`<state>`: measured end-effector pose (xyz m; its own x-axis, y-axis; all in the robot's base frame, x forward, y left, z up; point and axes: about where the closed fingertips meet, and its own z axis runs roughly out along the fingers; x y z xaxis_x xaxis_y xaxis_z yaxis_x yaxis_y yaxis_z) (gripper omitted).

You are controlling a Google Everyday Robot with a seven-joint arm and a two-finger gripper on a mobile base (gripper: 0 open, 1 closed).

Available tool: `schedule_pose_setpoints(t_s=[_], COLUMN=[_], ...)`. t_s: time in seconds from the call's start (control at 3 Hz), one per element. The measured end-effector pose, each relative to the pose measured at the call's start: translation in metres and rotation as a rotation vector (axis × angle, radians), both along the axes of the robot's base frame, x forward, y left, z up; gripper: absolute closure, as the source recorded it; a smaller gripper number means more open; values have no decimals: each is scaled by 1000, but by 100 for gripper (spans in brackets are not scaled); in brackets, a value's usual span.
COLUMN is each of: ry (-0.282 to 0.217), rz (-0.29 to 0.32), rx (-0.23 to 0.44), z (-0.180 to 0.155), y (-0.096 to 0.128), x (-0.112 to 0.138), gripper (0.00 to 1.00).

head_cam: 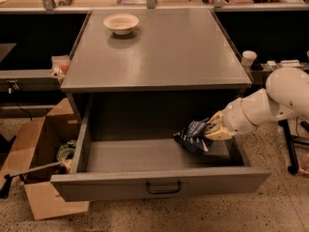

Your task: Place blue chip bag into top drawer

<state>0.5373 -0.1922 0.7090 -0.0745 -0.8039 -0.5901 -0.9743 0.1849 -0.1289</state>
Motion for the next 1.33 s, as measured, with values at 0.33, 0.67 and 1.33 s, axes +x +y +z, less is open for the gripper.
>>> schedule_pose_setpoints(t_s=[0.33,0.67,1.33], ry=[7,7,-5], rz=[0,1,2], rx=[4,4,42], z=[-4,-4,2], y=[0,0,-1], x=[0,0,0], gripper=[74,51,4])
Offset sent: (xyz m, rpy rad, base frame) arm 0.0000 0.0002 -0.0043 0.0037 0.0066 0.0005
